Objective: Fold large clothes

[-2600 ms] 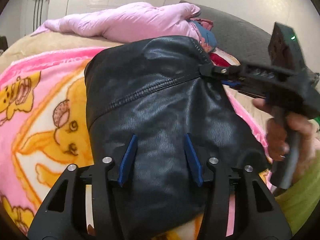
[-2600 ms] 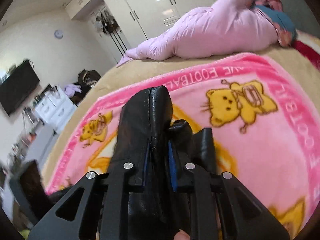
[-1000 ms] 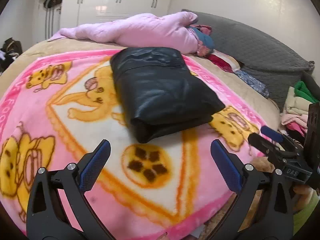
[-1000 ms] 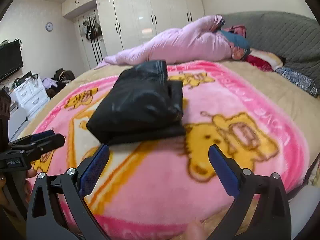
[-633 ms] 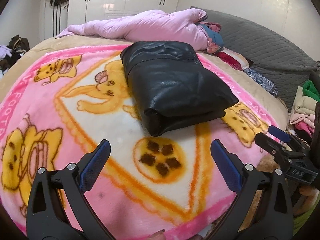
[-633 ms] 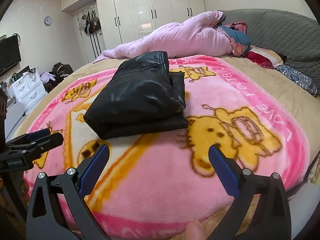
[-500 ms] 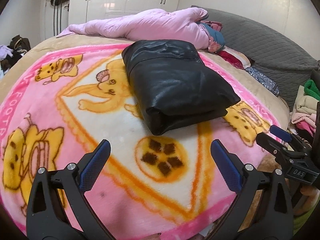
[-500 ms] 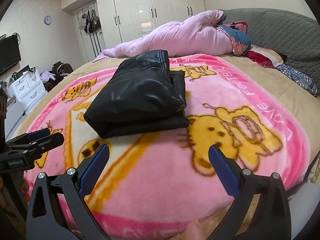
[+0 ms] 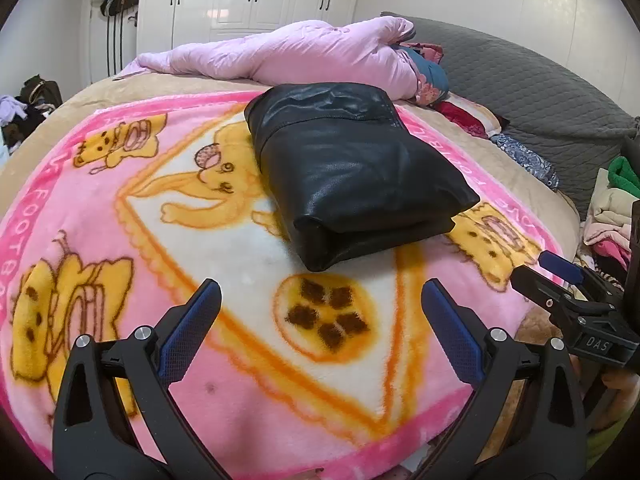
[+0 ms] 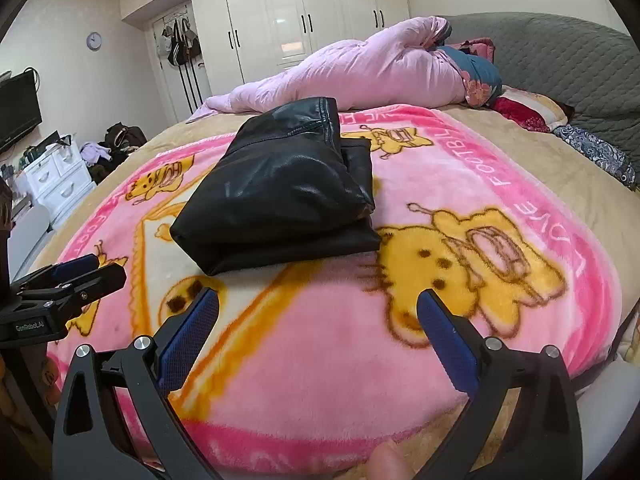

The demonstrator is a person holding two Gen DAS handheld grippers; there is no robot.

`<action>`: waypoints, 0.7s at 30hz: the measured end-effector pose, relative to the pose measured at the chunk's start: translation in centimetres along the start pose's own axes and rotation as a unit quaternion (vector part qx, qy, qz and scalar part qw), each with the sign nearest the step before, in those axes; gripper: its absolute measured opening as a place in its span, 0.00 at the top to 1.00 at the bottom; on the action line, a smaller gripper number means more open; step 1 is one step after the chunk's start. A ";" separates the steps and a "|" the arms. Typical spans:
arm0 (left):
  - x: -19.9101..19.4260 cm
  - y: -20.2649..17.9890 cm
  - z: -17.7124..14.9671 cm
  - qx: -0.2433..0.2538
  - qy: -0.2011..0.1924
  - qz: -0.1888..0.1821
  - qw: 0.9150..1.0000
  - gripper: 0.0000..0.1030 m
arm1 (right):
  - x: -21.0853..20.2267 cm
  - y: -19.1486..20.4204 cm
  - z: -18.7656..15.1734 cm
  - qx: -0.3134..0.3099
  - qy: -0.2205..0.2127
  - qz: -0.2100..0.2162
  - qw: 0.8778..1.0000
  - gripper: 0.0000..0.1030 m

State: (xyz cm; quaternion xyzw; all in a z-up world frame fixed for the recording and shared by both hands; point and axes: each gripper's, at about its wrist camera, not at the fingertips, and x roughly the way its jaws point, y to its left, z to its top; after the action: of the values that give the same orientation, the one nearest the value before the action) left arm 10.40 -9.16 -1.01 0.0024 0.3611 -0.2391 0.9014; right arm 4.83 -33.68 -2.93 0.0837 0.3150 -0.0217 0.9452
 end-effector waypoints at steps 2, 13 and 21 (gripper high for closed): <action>-0.1 0.0 0.0 0.000 0.000 0.001 1.000 0.09 | 0.0 0.0 0.0 -0.001 0.000 -0.001 1.000 0.04; -0.2 0.2 0.0 0.000 0.000 0.004 1.000 0.09 | -0.1 0.0 -0.1 0.000 0.000 -0.001 1.000 0.04; -0.3 0.3 0.1 0.000 0.000 0.005 1.000 0.09 | -0.3 0.0 -0.3 -0.004 0.000 -0.002 1.000 0.04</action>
State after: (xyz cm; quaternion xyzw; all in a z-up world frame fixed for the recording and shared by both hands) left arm 10.36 -8.72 -0.80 0.0041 0.3614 -0.2342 0.9025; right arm 4.42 -33.62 -2.95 0.0796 0.3149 -0.0224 0.9455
